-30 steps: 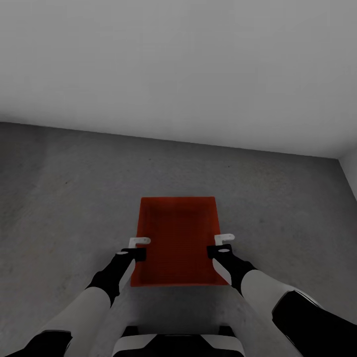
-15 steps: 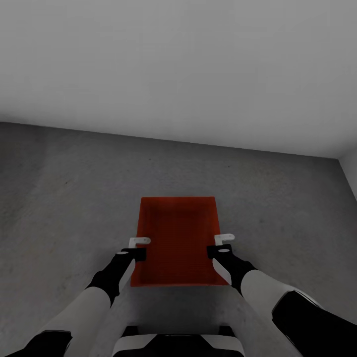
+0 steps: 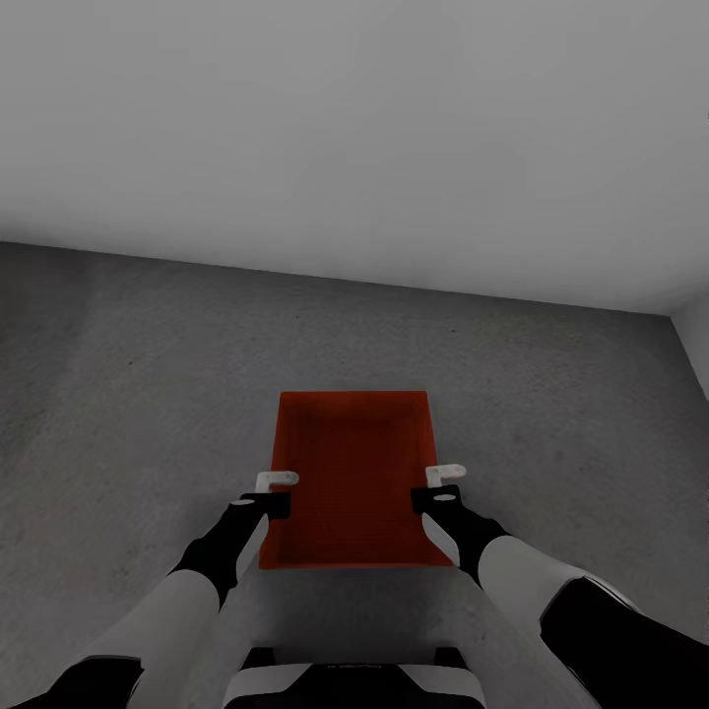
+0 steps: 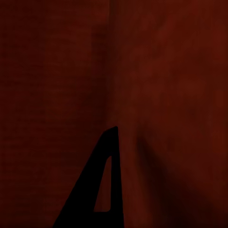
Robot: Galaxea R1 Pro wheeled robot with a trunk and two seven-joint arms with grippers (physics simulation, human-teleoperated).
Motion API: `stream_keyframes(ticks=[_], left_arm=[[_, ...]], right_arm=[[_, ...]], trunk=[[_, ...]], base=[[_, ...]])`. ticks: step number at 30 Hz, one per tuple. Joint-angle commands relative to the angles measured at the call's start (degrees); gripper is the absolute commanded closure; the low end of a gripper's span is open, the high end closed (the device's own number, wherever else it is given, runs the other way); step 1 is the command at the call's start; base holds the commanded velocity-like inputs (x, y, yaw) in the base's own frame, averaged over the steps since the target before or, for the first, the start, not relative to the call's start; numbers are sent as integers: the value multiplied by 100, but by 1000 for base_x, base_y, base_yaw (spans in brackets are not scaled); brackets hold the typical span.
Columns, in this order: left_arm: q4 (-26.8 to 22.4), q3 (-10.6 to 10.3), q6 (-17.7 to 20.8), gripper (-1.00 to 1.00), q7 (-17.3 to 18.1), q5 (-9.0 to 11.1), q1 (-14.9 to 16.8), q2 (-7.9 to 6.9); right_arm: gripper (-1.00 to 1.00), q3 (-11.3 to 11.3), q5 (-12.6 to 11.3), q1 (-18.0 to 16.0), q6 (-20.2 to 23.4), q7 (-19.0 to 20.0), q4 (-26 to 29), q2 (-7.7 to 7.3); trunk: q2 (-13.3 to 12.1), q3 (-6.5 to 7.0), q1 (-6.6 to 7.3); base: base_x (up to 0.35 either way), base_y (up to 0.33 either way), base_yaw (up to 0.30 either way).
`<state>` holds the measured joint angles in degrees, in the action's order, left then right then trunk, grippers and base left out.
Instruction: Move the two storage containers from the living room to the garage. In the garage, place one container on the floor and stack the other container on top of it (either order is fine).
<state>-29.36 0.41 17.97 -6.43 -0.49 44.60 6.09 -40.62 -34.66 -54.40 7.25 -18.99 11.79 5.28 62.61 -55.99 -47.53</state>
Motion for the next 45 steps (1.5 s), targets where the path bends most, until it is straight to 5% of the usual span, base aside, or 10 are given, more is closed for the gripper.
stream_keyframes(ticks=[1, 45], left_arm=[[106, -65, 191, 100, -8, 146, -3, -2], [106, -65, 189, 100, -10, 146, -3, -2]], right_arm=[[100, 116, 196, -10, 48, -131, 25, -124], [100, 116, 196, -10, 48, -131, 25, -124]], trunk=[[3, -2, 0], [3, -2, 0]], base=[[0, -3, 0], [0, -38, 0]])
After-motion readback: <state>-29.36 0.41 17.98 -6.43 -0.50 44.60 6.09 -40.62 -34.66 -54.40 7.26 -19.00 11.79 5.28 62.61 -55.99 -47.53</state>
